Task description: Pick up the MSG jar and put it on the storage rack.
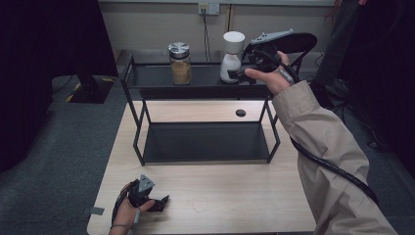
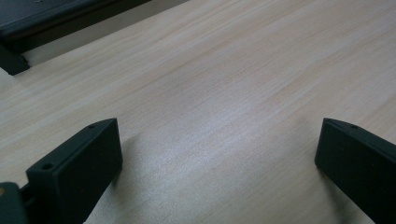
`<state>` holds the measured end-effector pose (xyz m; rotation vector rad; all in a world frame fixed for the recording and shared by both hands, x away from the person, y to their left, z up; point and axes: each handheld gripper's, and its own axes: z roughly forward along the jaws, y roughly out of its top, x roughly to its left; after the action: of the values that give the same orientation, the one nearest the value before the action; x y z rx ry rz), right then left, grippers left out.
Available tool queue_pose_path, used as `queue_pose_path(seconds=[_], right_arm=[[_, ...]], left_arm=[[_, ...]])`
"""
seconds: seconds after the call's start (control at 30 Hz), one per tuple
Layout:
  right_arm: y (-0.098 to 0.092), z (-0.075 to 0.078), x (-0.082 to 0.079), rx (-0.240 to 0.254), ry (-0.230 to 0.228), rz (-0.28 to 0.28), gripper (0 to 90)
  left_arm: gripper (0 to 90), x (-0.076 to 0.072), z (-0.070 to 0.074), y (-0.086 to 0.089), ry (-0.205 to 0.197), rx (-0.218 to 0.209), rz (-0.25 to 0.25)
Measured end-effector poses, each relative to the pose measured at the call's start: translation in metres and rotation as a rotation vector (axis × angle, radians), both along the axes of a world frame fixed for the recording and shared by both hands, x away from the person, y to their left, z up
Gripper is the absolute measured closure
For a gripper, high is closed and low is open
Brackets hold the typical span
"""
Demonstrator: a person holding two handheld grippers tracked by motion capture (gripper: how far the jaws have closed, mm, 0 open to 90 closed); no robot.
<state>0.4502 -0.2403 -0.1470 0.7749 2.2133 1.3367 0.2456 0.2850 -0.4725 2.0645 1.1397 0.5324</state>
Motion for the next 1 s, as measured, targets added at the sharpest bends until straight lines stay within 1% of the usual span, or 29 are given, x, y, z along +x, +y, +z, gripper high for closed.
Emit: queue_pose_path(seconds=[0.1,0.3,0.37,0.43,0.5,0.53,0.63,0.7,0.8,0.97,1.0], right_arm=[[-0.005,-0.003,-0.004,0.006,-0.005,0.007,0.0],[-0.015,-0.009,-0.013,-0.003,-0.010,0.025,0.0],[-0.020,-0.014,-0.016,0.014,-0.007,0.031,0.0],[-0.023,-0.018,-0.021,0.009,-0.016,0.038,0.0],[-0.027,-0.021,-0.025,0.014,-0.012,0.047,0.0],[-0.029,-0.025,-0.028,0.021,-0.018,0.050,0.0],[-0.035,-0.031,-0.036,0.014,-0.026,0.073,0.0],[-0.038,-0.037,-0.039,0.027,-0.019,0.083,0.0],[-0.041,-0.046,-0.046,0.018,-0.016,0.094,0.0],[-0.048,-0.063,-0.055,0.032,-0.013,0.122,0.0],[-0.049,-0.066,-0.057,0.028,-0.016,0.125,0.0]], left_arm=[[0.0,0.000,0.000,0.000,0.000,0.000,0.000],[0.0,0.000,0.000,0.000,0.000,-0.002,0.003],[0.0,0.000,0.000,0.000,0.000,-0.002,0.004],[0.0,0.000,0.000,0.000,0.000,-0.001,0.003],[0.0,0.000,0.000,-0.001,0.000,-0.002,0.004],[0.0,0.000,0.000,0.000,0.001,0.001,0.002],[0.0,0.000,0.000,-0.001,0.001,-0.001,0.005],[0.0,0.000,0.000,-0.001,0.000,-0.002,0.005],[0.0,0.000,0.000,-0.001,0.000,-0.002,0.006],[0.0,0.000,0.000,-0.001,0.001,-0.002,0.006],[0.0,0.000,0.000,-0.001,0.001,-0.002,0.005]])
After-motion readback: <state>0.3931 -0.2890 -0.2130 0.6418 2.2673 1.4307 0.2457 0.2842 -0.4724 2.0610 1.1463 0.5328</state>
